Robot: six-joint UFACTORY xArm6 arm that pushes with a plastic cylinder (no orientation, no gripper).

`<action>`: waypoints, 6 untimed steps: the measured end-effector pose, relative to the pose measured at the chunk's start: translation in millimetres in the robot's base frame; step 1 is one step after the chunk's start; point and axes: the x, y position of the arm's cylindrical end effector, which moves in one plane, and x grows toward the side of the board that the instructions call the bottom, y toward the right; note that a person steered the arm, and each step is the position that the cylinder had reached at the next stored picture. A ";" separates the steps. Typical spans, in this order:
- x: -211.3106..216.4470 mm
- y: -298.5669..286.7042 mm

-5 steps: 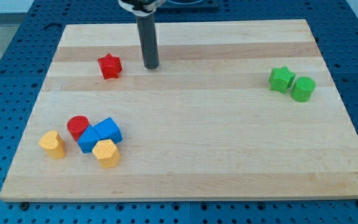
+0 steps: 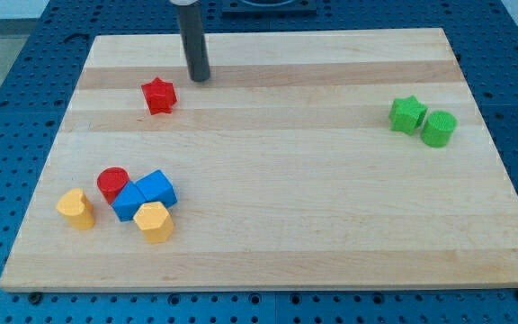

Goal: Push the red star towards the red circle

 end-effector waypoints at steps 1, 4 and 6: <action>7.4 -27.7; 87.4 -27.8; 190.0 -29.0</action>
